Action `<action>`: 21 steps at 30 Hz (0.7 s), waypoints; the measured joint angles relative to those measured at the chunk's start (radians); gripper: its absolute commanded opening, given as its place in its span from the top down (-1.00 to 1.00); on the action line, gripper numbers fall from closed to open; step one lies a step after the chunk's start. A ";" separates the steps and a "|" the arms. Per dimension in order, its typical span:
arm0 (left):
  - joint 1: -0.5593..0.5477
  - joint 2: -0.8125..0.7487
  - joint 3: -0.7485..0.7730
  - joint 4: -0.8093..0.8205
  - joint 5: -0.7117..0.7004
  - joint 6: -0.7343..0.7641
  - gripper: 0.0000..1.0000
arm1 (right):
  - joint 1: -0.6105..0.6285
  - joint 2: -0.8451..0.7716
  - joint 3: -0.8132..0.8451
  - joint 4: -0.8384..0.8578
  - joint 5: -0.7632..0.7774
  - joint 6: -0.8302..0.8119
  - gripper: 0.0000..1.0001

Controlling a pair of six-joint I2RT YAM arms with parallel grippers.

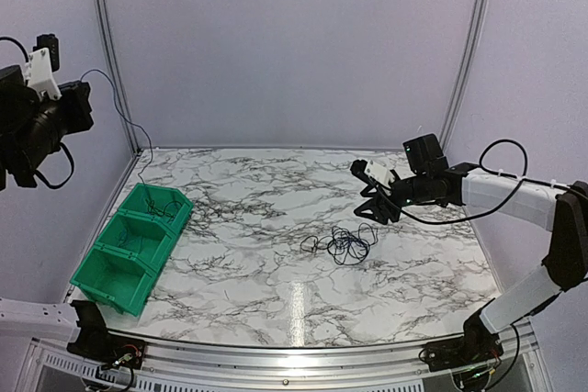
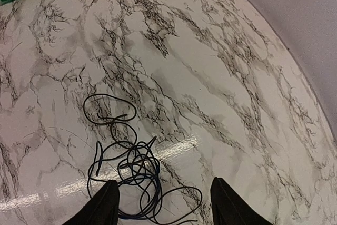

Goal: Untangle the cables

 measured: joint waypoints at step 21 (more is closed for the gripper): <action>0.170 -0.012 -0.142 -0.071 -0.030 0.039 1.00 | 0.000 0.024 0.000 0.000 0.010 -0.016 -0.19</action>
